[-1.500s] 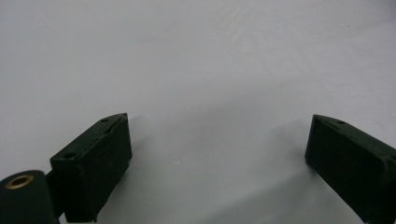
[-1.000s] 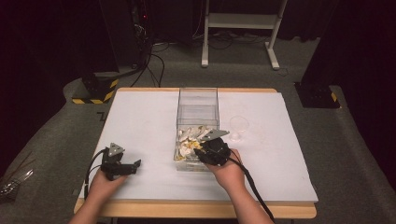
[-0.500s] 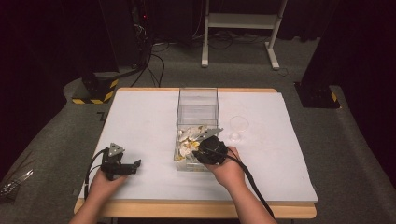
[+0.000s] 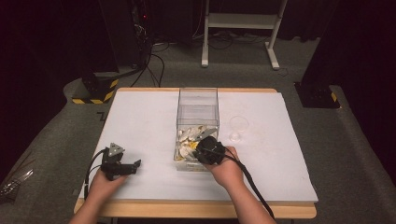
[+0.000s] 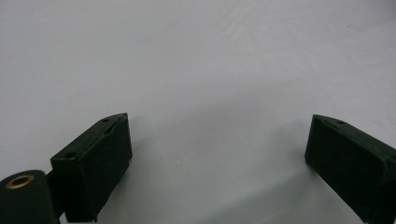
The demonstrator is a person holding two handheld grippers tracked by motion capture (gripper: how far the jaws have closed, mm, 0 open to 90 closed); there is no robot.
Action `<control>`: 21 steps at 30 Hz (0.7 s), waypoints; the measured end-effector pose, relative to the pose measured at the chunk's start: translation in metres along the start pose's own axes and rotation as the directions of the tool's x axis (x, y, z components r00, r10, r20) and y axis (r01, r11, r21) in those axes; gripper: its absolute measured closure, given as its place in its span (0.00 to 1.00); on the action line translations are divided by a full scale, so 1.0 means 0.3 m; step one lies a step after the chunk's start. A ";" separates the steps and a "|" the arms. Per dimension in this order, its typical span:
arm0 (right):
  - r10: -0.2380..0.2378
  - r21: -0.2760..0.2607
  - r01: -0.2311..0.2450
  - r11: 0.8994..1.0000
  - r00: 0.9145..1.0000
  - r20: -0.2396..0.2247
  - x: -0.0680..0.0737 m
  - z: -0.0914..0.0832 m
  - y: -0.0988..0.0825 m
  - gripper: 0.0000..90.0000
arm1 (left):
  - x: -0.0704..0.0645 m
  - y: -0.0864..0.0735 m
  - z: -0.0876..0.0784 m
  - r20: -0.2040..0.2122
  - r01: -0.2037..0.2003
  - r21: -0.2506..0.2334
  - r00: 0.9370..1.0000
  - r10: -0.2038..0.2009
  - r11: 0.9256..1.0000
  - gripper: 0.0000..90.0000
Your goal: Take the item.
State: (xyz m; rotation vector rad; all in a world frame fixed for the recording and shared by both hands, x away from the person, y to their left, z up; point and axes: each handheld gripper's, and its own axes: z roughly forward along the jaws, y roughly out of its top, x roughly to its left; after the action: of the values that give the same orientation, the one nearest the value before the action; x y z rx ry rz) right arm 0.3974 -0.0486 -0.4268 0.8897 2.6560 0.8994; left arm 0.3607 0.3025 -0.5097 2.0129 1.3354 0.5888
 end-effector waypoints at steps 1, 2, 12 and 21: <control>-0.005 -0.003 0.005 1.000 1.000 0.000 -0.002 0.000 -0.001 0.93 | 0.000 0.000 0.000 0.000 0.000 0.000 1.000 0.000 1.000 0.08; -0.006 -0.015 0.006 1.000 1.000 0.003 -0.002 -0.002 -0.004 0.94 | 0.000 0.000 0.000 -0.001 -0.003 0.000 1.000 0.003 1.000 0.08; 0.021 -0.113 -0.018 0.993 0.999 0.025 -0.009 -0.040 -0.019 0.94 | 0.000 0.000 -0.001 -0.002 -0.004 0.001 1.000 0.004 1.000 0.09; 0.072 -0.204 -0.065 0.977 0.997 0.023 -0.023 -0.071 -0.049 0.94 | 0.000 0.000 0.000 -0.001 -0.003 0.001 1.000 0.003 1.000 0.09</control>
State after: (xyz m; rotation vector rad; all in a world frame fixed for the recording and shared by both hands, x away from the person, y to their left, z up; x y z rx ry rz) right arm 0.3880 -0.0724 -0.4188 0.9412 2.4656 1.1403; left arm 0.3607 0.3026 -0.5095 2.0160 1.3332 0.5911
